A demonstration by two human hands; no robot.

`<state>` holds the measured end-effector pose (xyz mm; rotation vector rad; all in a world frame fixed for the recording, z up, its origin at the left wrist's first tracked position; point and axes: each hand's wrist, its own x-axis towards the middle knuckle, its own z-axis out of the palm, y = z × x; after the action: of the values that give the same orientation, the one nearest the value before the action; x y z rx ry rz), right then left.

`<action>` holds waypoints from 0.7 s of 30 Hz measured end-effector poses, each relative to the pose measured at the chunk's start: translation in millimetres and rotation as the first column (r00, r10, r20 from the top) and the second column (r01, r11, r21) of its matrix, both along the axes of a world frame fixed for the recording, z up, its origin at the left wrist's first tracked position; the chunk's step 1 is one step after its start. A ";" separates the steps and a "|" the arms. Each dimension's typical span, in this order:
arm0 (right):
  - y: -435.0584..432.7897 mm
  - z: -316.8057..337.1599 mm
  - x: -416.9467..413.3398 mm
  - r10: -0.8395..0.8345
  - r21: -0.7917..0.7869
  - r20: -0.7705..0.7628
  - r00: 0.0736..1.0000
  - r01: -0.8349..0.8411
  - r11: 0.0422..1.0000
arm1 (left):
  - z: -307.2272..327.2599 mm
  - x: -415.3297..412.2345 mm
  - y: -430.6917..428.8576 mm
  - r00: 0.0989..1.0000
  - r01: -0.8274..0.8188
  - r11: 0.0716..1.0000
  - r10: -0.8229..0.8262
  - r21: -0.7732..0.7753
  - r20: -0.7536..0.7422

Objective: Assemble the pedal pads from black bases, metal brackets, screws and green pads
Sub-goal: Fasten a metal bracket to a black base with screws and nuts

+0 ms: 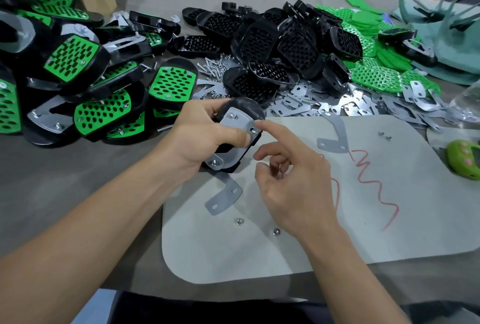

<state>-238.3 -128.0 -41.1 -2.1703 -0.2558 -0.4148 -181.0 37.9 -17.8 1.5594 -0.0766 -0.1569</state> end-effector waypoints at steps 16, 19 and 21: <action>-4.3 0.8 2.6 0.040 0.150 -0.046 0.998 -0.033 0.988 | 0.4 1.0 -1.8 1.000 0.008 1.000 -0.008 0.009 -0.024; -3.6 -0.2 2.5 0.059 0.141 -0.086 0.995 -0.046 0.989 | 0.6 0.1 -2.0 0.999 -0.022 1.000 0.022 -0.004 -0.039; -1.5 -0.3 2.4 -0.003 0.112 -0.075 0.997 0.011 0.994 | 0.3 0.0 -2.3 0.998 -0.042 0.999 0.041 -0.016 -0.051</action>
<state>-235.9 -129.5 -41.4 -2.0715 -0.1789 -0.3431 -181.0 35.7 -17.5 1.5385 -0.0062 -0.1624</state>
